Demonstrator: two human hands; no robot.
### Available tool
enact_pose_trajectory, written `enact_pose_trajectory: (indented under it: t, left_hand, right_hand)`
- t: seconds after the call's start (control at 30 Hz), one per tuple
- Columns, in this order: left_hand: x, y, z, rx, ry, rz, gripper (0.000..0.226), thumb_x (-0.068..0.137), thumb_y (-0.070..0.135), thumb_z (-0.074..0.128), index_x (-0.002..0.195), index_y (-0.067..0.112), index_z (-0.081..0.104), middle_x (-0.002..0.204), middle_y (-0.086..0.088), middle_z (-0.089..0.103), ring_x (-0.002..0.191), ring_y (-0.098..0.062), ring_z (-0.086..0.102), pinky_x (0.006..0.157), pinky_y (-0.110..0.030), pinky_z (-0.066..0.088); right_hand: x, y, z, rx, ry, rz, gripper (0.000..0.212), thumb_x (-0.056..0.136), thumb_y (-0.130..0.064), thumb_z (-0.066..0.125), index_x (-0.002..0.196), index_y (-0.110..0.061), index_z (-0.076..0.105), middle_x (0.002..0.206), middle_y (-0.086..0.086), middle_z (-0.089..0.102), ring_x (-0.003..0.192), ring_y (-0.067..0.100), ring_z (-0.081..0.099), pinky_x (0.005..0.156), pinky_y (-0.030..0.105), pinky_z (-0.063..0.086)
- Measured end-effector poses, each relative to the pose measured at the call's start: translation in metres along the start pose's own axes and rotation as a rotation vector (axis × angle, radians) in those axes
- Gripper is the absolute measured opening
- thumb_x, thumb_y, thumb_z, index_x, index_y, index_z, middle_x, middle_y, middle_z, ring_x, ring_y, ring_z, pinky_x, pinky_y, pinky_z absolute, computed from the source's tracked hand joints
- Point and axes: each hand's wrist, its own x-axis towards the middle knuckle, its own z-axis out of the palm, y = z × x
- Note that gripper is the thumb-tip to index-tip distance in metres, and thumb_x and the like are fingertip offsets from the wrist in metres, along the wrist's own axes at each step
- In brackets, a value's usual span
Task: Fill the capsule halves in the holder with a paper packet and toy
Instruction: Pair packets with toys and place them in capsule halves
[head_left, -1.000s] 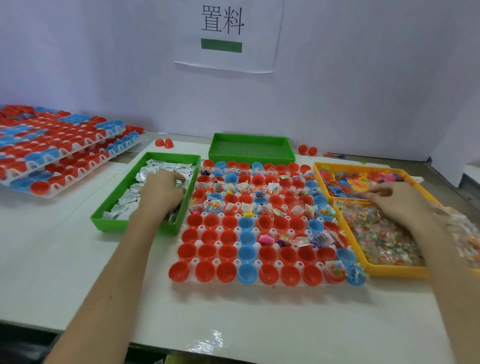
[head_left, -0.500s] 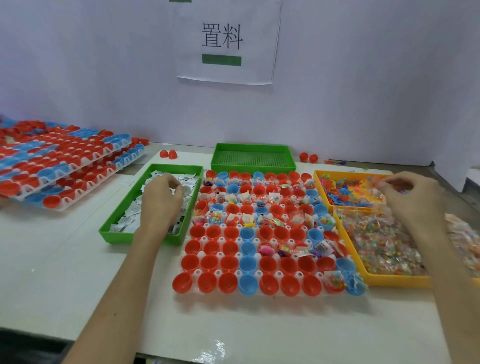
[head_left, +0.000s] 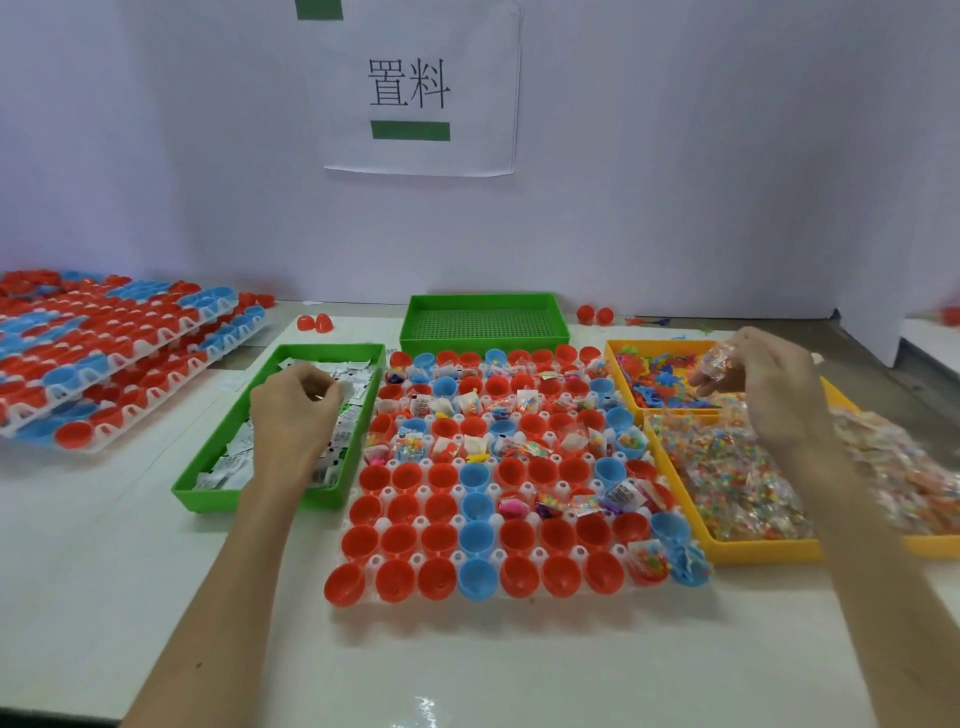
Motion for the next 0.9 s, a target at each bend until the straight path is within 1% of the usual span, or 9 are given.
enact_pose_trajectory:
  t: [0.1,0.2,0.3,0.4,0.47,0.57,0.67,0.77,0.9]
  left_hand:
    - [-0.004,0.001,-0.001,-0.027,-0.009,-0.032,0.01,0.086,0.019,0.075,0.078,0.015,0.069,0.077,0.009,0.066,0.076,-0.014,0.062,0.078,-0.036,0.051]
    - [-0.004,0.002,-0.004,-0.104,0.036,-0.032,0.012,0.088,0.022,0.071,0.078,0.016,0.067,0.08,0.008,0.066,0.069,-0.015,0.061,0.068,-0.029,0.047]
    - [-0.001,0.007,-0.008,-0.176,0.099,-0.011,0.015,0.09,0.026,0.071,0.079,0.018,0.065,0.077,0.005,0.067,0.061,-0.011,0.058,0.057,-0.022,0.041]
    - [-0.003,0.012,-0.012,-0.193,0.167,0.005,0.013,0.092,0.026,0.071,0.088,0.015,0.067,0.076,-0.004,0.068,0.06,-0.014,0.06,0.059,-0.023,0.046]
    - [-0.007,0.015,-0.016,-0.197,0.217,0.026,0.016,0.093,0.025,0.07,0.093,0.009,0.069,0.078,-0.008,0.07,0.064,-0.017,0.064,0.063,-0.016,0.049]
    - [-0.025,0.037,-0.026,-0.276,0.252,0.093,0.013,0.092,0.023,0.072,0.089,0.012,0.066,0.082,-0.007,0.072,0.068,-0.007,0.065,0.066,-0.005,0.047]
    - [-0.056,0.085,-0.026,-0.455,0.092,0.158,0.011,0.086,0.017,0.077,0.084,0.012,0.068,0.074,0.004,0.072,0.068,-0.006,0.069,0.065,-0.009,0.051]
    - [-0.102,0.124,-0.015,-0.655,-0.138,0.138,0.011,0.081,0.006,0.079,0.08,0.014,0.071,0.071,0.004,0.074,0.066,-0.009,0.072,0.064,-0.017,0.054]
    - [-0.148,0.144,0.004,-0.796,-0.23,0.067,0.018,0.084,0.006,0.076,0.087,0.024,0.076,0.072,0.003,0.076,0.069,-0.015,0.074,0.068,-0.026,0.059]
  right_hand:
    - [-0.005,0.002,0.0,-0.028,0.01,-0.013,0.043,0.094,-0.036,0.036,0.074,-0.006,0.06,0.071,-0.001,0.072,0.071,0.015,0.068,0.071,0.037,0.05]
    - [-0.005,0.004,-0.002,-0.039,0.011,-0.043,0.047,0.099,-0.035,0.036,0.077,0.0,0.059,0.076,0.015,0.068,0.08,0.033,0.066,0.078,0.052,0.053]
    - [-0.006,-0.002,0.002,-0.007,-0.003,-0.081,0.041,0.102,-0.023,0.038,0.071,-0.01,0.061,0.07,-0.002,0.07,0.069,0.013,0.067,0.073,0.038,0.053]
    - [-0.008,-0.007,0.007,0.034,-0.071,-0.127,0.033,0.099,-0.007,0.048,0.07,-0.011,0.064,0.069,-0.002,0.07,0.065,0.011,0.065,0.067,0.032,0.056]
    - [-0.012,-0.01,0.009,0.028,-0.144,-0.164,0.029,0.098,-0.008,0.055,0.073,-0.017,0.068,0.071,-0.003,0.07,0.066,0.009,0.064,0.067,0.024,0.055]
    - [-0.019,-0.017,0.011,0.056,-0.259,-0.177,0.018,0.093,-0.019,0.066,0.077,-0.022,0.074,0.075,-0.004,0.072,0.069,0.008,0.064,0.067,0.017,0.053]
    - [-0.027,-0.03,0.013,0.17,-0.356,-0.134,0.01,0.081,-0.034,0.071,0.077,-0.027,0.076,0.074,-0.003,0.071,0.07,0.009,0.065,0.07,0.017,0.054]
    - [-0.036,-0.039,0.021,0.337,-0.506,-0.093,0.009,0.077,-0.032,0.078,0.073,-0.025,0.076,0.07,-0.003,0.069,0.069,0.011,0.063,0.073,0.022,0.055]
    - [-0.045,-0.043,0.033,0.4,-0.611,-0.112,0.011,0.082,-0.025,0.079,0.072,-0.023,0.074,0.067,-0.001,0.065,0.066,0.011,0.06,0.069,0.022,0.051]
